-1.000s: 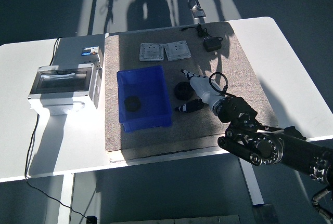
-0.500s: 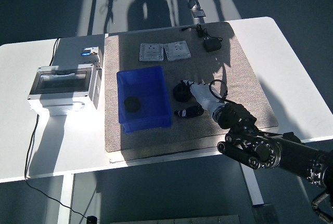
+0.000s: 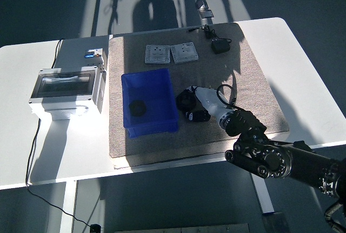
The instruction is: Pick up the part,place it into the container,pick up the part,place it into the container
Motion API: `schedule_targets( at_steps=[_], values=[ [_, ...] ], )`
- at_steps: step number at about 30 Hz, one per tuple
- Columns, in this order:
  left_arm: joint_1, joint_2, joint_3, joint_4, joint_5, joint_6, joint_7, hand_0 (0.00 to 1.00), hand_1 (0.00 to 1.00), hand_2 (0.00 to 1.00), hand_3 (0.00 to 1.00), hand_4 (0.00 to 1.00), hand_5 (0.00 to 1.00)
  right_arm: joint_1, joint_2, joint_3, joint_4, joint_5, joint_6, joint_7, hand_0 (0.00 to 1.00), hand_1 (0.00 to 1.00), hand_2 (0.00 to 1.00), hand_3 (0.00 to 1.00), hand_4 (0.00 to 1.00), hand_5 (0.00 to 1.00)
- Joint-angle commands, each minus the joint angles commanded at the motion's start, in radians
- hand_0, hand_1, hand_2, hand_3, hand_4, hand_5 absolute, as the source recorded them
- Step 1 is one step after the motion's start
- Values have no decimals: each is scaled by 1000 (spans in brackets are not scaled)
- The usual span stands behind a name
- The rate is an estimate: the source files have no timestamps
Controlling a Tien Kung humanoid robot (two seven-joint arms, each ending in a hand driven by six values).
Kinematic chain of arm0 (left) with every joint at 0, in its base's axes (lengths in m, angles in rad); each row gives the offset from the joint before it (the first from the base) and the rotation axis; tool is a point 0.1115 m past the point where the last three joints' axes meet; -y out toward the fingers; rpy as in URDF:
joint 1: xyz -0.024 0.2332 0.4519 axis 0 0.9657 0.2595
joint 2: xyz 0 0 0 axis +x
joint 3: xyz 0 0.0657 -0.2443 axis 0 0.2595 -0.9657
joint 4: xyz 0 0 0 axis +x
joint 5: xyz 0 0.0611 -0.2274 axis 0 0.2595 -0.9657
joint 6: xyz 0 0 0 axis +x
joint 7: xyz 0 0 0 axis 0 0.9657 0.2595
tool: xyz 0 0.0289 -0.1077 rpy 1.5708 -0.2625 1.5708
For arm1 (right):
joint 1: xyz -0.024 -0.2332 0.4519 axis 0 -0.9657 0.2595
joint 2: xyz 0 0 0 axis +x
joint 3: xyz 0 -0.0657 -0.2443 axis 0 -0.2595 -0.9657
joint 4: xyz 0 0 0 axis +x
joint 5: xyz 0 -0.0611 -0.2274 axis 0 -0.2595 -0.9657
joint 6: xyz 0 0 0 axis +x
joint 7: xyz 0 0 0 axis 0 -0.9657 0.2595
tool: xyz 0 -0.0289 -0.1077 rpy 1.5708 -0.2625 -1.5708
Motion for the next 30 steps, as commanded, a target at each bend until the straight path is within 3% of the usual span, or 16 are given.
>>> schedule_targets(
  at_steps=[2, 3, 10, 15, 22, 26, 27, 30],
  values=[
    [0, 0, 0, 0, 0, 0, 0, 700, 710, 730, 642, 998, 998, 0, 0, 4, -1, -6, -11, 0, 734, 531, 565, 646, 489, 8],
    [0, 0, 0, 0, 0, 0, 0, 700, 710, 730, 644, 998, 998, -1, -1, 6, -1, -10, -17, 1, 691, 509, 539, 639, 400, 2],
    [1, -1, 4, 0, -5, 1, 1, 700, 710, 730, 643, 998, 998, -1, -23, 56, 17, -44, -66, 11, 670, 488, 524, 634, 361, 2],
    [5, 0, 7, 0, -15, 4, 0, 700, 710, 730, 644, 998, 998, -1, -57, 129, 80, -88, -110, 12, 660, 472, 517, 619, 362, 2],
    [8, 1, 8, 0, -21, 6, -1, 700, 710, 729, 643, 998, 998, -19, -91, 187, 238, -135, -174, 28, 659, 467, 514, 615, 365, 2],
    [9, 2, 7, 0, -20, 6, 0, 700, 710, 729, 643, 998, 998, -12, -84, 144, 334, -190, -146, 12, 659, 467, 514, 615, 365, 2],
    [8, 2, 8, 0, -21, 6, 0, 700, 711, 729, 645, 998, 998, -1, -71, 106, 382, -239, -99, -25, 713, 590, 630, 689, 438, 18],
    [7, 3, 7, 0, -20, 6, 0, 700, 711, 729, 645, 998, 998, 8, -62, 83, 400, -275, -63, -55, 713, 590, 630, 689, 438, 18]
  ],
)
